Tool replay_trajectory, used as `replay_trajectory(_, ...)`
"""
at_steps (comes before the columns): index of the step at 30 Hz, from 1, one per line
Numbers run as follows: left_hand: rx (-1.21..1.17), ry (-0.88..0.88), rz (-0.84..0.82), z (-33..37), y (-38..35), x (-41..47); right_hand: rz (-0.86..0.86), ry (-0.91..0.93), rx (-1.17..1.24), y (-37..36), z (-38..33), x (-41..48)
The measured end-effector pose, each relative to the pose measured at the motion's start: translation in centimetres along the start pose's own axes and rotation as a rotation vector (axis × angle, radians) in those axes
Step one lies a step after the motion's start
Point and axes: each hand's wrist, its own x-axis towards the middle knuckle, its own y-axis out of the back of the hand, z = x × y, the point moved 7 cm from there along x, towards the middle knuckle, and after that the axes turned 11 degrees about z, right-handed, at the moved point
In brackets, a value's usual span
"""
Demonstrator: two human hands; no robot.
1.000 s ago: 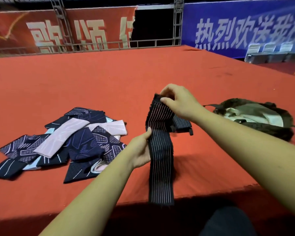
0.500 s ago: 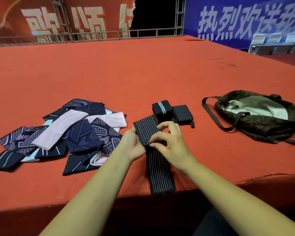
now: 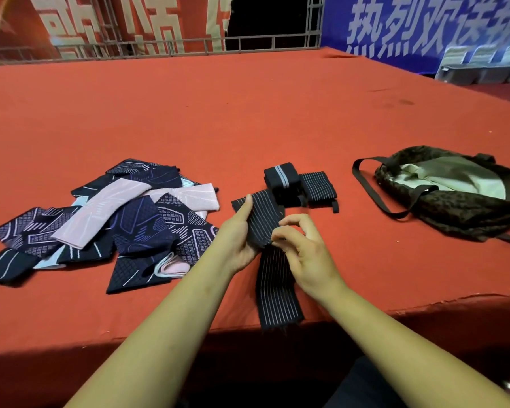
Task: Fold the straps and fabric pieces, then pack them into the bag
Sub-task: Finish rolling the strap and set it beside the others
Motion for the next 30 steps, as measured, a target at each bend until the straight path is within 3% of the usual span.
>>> replay_trajectory(5,-0.037,0.078,-0.018,-1.5,-0.6,-0.6,0.033,0.030,-0.027,0.7,0.0,0.0)
replay_trajectory(10,0.016,0.122,-0.089,-2.0,-0.4,0.0,-0.166,0.078,-0.093,-0.5,1.0,-0.7)
replay_trajectory(14,0.147,0.143,-0.284,-2.8,-0.6,-1.0,-0.001,-0.080,-0.227,1.4,2.6,1.3)
replay_trajectory(17,0.323,0.083,-0.374,-4.0,-0.4,-1.4,-0.057,-0.252,-0.176,1.2,3.8,2.9)
replay_trajectory(19,0.342,0.044,-0.352,-3.9,0.2,-1.0,-0.071,-0.319,-0.151,1.5,4.3,3.9)
replay_trajectory(23,0.322,0.083,-0.294,-4.1,1.6,-0.6,0.117,-0.396,-0.143,4.2,5.6,6.6)
replay_trajectory(27,0.203,0.073,-0.286,-3.9,1.5,-0.7,0.035,-0.419,-0.016,3.3,4.8,6.4)
replay_trajectory(30,0.135,0.038,-0.271,-3.5,1.2,-0.7,0.006,-0.316,-0.034,2.3,3.5,4.7)
